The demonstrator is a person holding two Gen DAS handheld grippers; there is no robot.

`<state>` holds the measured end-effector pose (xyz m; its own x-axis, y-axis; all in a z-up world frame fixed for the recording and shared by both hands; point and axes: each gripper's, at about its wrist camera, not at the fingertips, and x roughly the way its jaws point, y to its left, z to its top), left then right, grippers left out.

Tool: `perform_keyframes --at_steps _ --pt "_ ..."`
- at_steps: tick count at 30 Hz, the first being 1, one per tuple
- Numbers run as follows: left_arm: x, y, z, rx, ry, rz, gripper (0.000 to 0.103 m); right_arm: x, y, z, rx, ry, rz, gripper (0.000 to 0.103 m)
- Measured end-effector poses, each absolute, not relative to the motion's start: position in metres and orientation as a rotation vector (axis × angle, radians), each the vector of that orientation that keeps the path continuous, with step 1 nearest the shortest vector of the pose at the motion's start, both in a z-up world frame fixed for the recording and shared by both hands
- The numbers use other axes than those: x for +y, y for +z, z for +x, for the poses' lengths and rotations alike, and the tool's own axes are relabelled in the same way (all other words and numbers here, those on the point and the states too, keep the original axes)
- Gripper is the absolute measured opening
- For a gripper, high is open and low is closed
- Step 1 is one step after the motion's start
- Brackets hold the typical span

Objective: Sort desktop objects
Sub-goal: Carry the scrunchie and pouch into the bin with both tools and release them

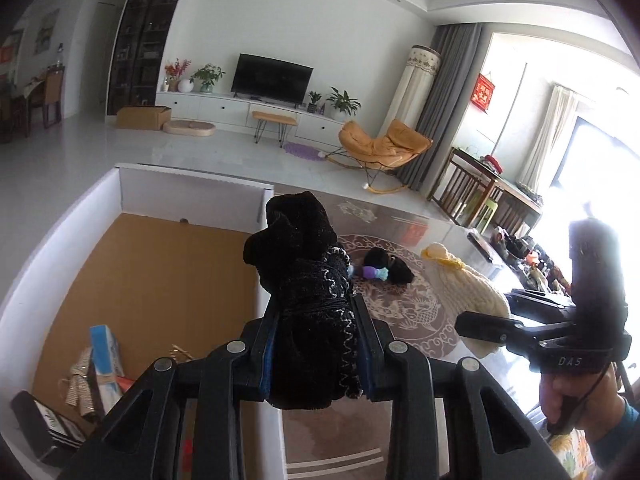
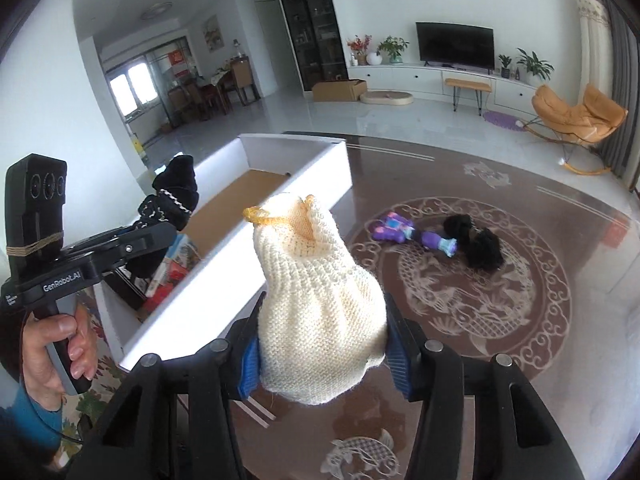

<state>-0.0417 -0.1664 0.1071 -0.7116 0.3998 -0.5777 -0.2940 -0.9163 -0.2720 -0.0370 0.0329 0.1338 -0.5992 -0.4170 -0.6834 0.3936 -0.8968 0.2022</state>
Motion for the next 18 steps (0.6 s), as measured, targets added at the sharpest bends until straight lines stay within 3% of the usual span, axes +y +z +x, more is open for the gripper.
perform_keyframes --at_steps 5,10,12,14,18 --pt "-0.247 0.082 -0.058 -0.254 2.739 -1.128 0.031 -0.087 0.139 -0.050 -0.003 -2.257 0.992 0.052" --pt "-0.278 0.044 -0.066 -0.229 2.805 -1.330 0.036 -0.177 0.106 -0.050 0.187 -2.136 1.016 0.052" --pt "-0.283 0.034 -0.067 -0.229 2.830 -1.387 0.057 -0.198 0.085 -0.049 0.249 -2.115 1.041 0.056" --pt "-0.284 0.030 -0.064 -0.285 2.841 -1.354 0.076 -0.212 0.065 -0.052 0.284 -2.080 1.087 0.067" --pt "-0.271 0.037 -0.059 -0.271 2.887 -1.259 0.080 -0.213 0.052 -0.049 0.299 -2.070 1.095 0.081"
